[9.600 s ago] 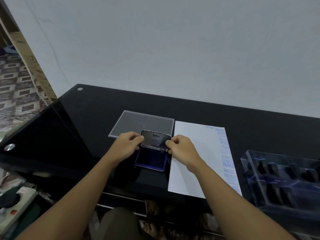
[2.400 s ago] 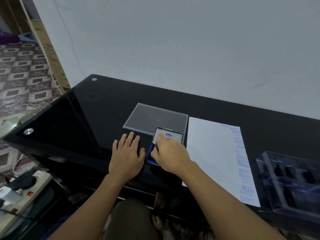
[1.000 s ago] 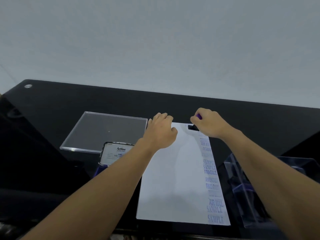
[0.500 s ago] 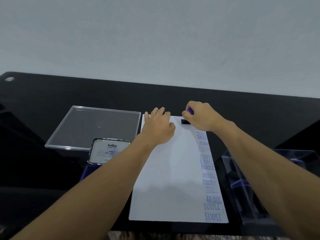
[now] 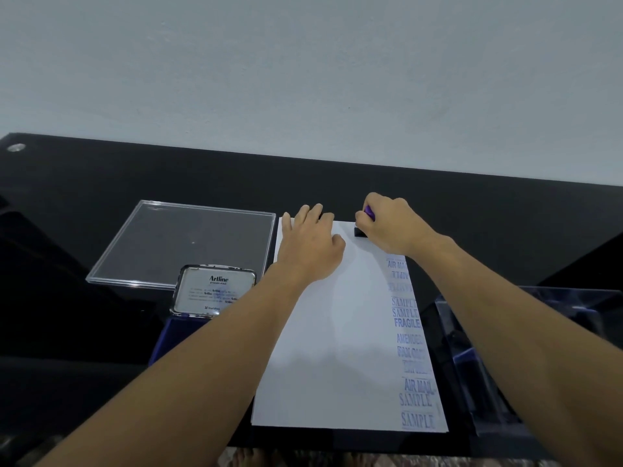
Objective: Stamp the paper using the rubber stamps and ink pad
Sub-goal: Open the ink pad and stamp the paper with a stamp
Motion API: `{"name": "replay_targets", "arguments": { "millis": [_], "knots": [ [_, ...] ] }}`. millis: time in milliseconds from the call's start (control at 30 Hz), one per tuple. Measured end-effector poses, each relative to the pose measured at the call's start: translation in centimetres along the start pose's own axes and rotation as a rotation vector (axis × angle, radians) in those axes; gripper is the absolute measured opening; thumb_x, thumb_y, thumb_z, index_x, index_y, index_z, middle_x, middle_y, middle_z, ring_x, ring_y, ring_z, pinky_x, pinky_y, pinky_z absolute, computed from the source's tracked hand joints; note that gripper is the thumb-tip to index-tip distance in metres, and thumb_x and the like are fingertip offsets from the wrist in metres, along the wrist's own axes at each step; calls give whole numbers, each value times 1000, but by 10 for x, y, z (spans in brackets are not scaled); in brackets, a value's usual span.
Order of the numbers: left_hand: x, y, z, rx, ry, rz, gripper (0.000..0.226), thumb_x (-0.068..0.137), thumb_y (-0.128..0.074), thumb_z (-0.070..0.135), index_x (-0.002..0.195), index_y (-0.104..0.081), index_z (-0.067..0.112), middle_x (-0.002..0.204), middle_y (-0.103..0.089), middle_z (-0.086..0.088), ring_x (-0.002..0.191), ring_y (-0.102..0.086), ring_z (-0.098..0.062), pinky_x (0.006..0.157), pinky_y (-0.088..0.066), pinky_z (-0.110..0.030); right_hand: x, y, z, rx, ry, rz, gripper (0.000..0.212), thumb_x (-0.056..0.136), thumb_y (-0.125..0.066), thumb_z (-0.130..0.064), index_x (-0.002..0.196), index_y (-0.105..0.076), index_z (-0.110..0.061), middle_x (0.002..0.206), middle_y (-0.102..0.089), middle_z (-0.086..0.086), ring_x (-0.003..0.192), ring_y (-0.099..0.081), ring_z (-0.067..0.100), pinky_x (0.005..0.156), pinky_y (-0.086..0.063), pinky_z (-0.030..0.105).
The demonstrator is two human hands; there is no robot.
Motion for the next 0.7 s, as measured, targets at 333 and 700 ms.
{"name": "replay_targets", "arguments": {
  "millis": [333, 700],
  "knots": [
    [-4, -3, -1, 26, -7, 37, 50, 99, -34, 29, 147, -36, 17, 162, -21, -2, 149, -10, -21, 120, -1, -51, -4, -2, -2, -13, 20, 18, 19, 103, -44, -27, 95, -47, -10, 74, -54, 6, 60, -45, 16, 52, -37, 29],
    [-4, -5, -1, 43, -2, 36, 50, 100, -33, 31, 148, -34, 18, 162, -21, -2, 150, -10, -22, 120, 0, -51, -3, -4, -1, -46, 15, 14, 20, 104, -43, -28, 100, -49, -9, 75, -57, 7, 59, -47, 16, 51, -37, 29]
  ]
}}
Point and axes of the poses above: each hand's wrist, its own x-axis towards the middle knuckle, its own y-axis out of the back of the hand, z = x × y, the point moved 9 cm from there along x, towards the middle knuckle
